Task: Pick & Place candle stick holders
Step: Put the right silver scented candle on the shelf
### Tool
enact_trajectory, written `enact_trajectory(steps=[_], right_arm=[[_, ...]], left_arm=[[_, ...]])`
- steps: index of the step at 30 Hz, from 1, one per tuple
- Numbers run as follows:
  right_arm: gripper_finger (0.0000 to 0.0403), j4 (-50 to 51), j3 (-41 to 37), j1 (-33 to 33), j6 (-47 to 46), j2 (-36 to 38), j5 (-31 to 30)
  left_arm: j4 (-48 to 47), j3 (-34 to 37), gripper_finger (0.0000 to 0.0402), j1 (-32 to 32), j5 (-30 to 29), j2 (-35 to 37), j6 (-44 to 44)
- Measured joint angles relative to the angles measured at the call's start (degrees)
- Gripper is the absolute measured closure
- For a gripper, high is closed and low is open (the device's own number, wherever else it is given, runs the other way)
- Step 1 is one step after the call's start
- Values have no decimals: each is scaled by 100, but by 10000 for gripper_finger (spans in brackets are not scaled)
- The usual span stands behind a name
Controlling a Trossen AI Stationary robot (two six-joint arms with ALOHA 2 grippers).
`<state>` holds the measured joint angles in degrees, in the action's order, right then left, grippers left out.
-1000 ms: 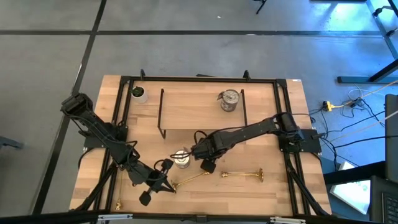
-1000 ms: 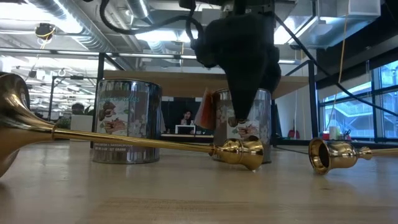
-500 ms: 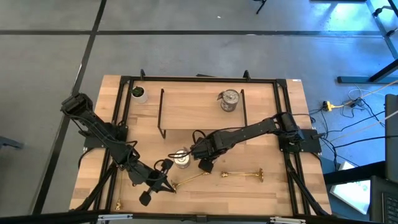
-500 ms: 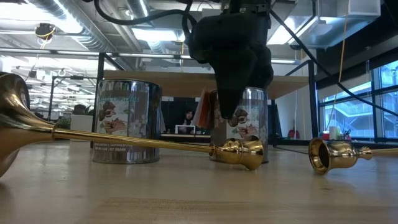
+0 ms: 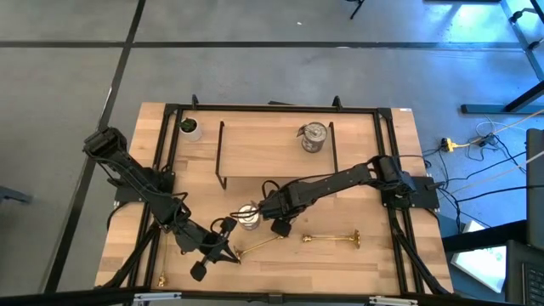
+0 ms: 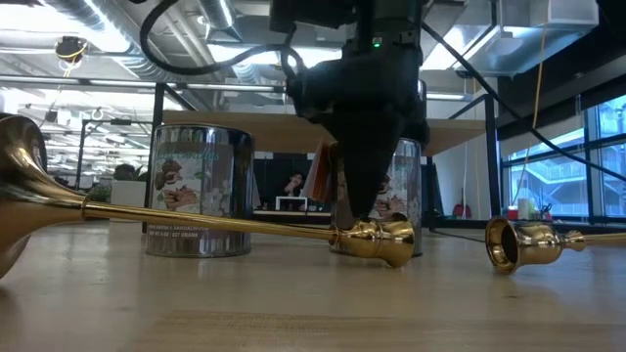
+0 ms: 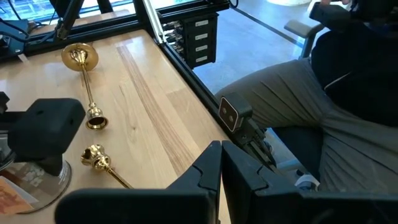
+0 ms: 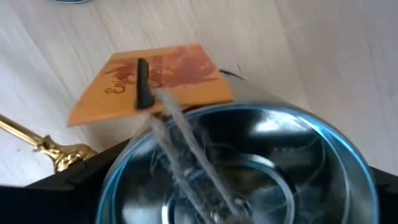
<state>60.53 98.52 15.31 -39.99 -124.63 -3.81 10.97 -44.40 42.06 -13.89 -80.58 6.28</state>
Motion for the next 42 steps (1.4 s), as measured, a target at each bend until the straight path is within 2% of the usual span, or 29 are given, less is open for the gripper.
enact_trajectory(steps=[6, 13, 22, 33, 40, 42], right_arm=[[14, 9, 0, 0, -157, -1, 19], [49, -4, 3, -2, -443, -1, 158], [49, 264, 168, 0, -456, 10, 718], [49, 1483, 1837, 60, 97, 19, 704], [50, 2669, 3465, -68, 932, 21, 699], [50, 2826, 3634, -197, 1185, 139, 591]], left_arm=[[-1, 0, 396, 0, 0, 0, -2], [0, 0, 396, 0, -2, 0, 0], [1, 0, 396, 0, -13, 0, -2], [1, 0, 396, 0, -15, 0, 51], [128, 0, 396, 0, -10, 0, 57], [132, 0, 396, 0, -9, -2, 22]])
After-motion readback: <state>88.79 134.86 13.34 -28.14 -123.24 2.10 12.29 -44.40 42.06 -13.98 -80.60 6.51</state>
